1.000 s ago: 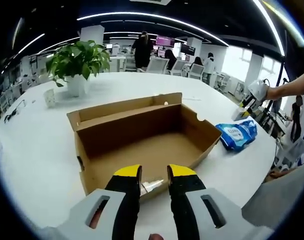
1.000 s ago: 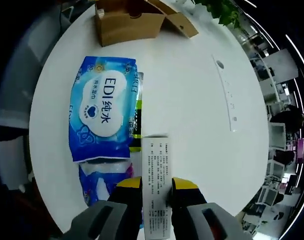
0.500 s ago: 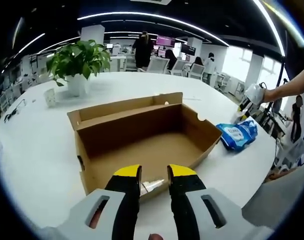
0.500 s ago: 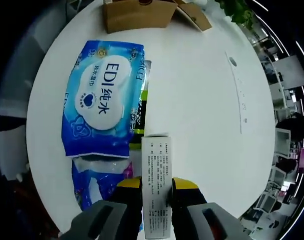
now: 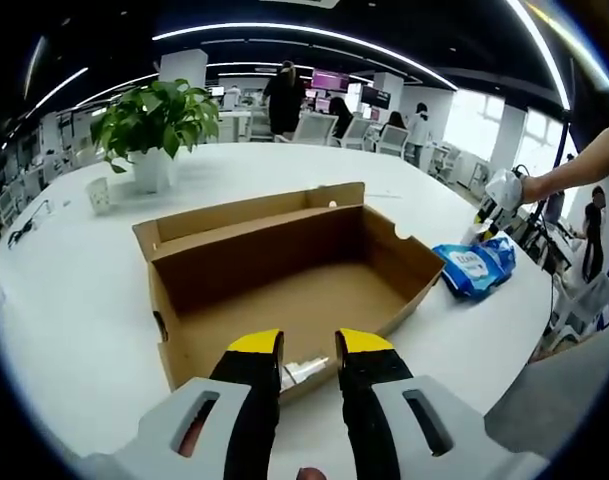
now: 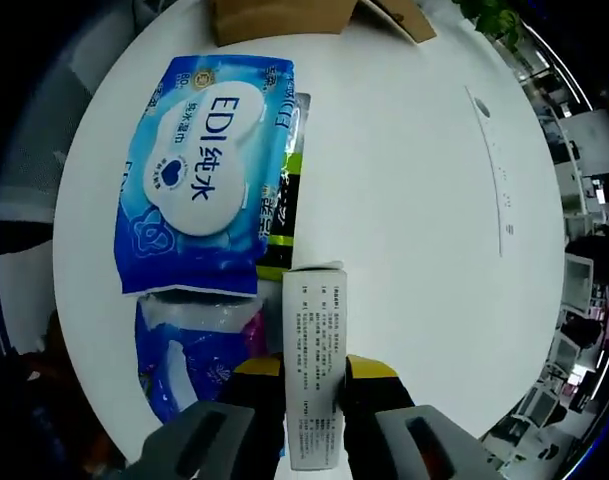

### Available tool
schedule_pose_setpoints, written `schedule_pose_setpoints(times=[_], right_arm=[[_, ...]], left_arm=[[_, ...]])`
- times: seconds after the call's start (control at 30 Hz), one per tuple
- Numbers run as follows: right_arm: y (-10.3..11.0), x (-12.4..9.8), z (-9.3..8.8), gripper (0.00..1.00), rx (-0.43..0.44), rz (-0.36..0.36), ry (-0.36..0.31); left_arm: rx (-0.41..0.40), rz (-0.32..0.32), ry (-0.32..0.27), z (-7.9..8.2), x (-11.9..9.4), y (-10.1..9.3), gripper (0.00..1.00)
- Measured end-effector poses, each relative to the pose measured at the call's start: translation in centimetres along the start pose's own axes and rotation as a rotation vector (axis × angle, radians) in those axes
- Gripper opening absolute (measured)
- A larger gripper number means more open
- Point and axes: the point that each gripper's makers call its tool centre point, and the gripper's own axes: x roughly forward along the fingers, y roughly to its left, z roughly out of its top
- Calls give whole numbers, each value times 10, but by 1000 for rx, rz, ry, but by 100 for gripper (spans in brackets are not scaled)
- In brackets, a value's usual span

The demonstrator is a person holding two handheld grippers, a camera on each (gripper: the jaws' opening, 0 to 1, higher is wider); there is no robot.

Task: Operate the shoe box by opening the lid, removing the specified soft item, and placing it in the target area until the item is outside and the box remains undamaged.

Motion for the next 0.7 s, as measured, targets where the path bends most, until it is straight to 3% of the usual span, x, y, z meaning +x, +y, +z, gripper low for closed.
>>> schedule_pose_setpoints(times=[0.7], right_arm=[[-1,6,-11,19,34,29,26]], left_arm=[[15,1,13,-2,1,-1,21]])
